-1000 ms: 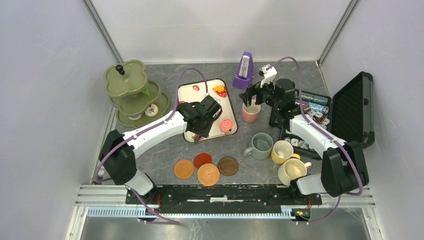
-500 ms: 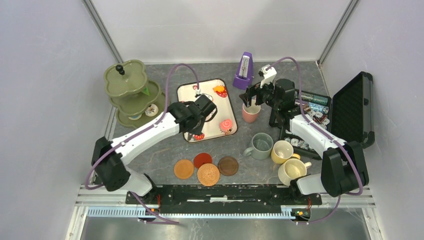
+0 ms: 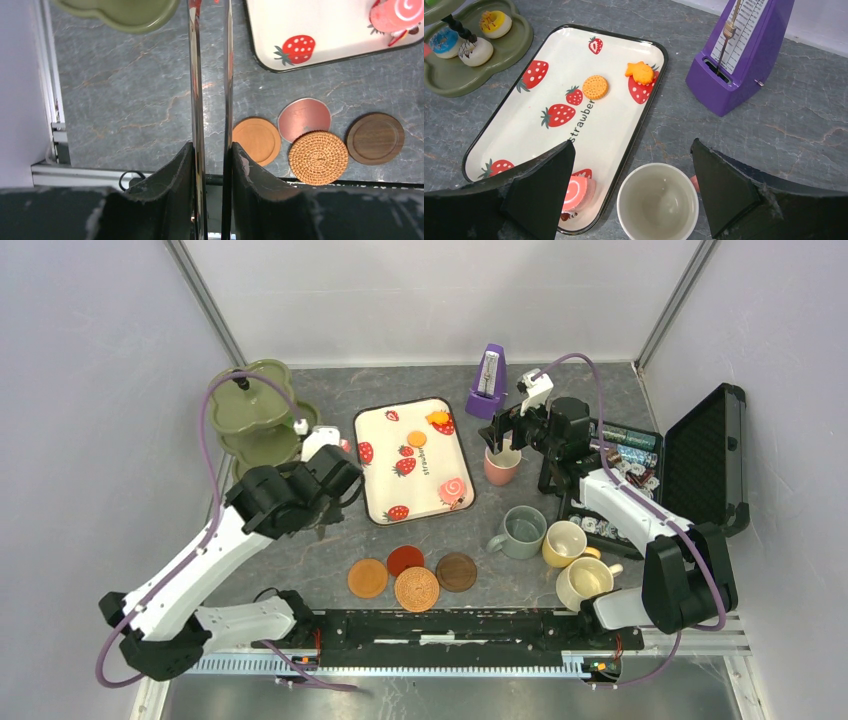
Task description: Serve the afternoon tea
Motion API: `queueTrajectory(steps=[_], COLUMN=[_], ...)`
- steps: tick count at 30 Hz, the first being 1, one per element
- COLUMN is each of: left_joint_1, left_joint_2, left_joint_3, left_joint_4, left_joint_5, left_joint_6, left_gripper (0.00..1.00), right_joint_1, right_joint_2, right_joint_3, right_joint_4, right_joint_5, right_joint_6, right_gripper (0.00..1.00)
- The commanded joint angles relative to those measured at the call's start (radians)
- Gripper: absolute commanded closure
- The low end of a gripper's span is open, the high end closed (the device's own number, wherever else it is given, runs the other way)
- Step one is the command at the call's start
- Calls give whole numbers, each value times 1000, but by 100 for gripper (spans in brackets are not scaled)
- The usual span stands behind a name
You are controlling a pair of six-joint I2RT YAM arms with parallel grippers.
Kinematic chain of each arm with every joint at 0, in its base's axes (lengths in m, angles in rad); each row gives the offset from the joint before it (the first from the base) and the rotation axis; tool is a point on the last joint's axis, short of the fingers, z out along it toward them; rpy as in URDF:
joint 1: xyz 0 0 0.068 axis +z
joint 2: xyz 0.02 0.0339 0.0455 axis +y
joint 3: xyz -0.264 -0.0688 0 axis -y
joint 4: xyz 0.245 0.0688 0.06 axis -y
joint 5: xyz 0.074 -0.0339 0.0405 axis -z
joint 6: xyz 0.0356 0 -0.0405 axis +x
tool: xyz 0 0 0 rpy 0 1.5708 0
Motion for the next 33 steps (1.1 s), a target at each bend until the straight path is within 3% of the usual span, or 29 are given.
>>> queueTrajectory(steps=[1, 10, 18, 25, 33], left_joint_1=[1, 58, 330, 449, 607], left_joint_2=[-51, -50, -76, -90, -73], left_joint_3=[53, 104, 52, -39, -92], left_joint_4=[-112, -132, 28, 156, 321], left_joint_5=[-110, -168, -44, -58, 25], left_joint_6=[-139, -99, 108, 172, 236], left_gripper=[73, 69, 69, 67, 67], right_joint_1=[-4, -5, -4, -4, -4], right_joint_2=[-6, -4, 5, 16, 18], right_joint_3=[46, 46, 49, 49, 51], right_joint_4=[17, 19, 24, 25, 23], right_joint_5=[-1, -3, -9, -11, -10], right_joint_6=[-7, -4, 1, 3, 3], right_gripper=[6, 6, 6, 6, 6])
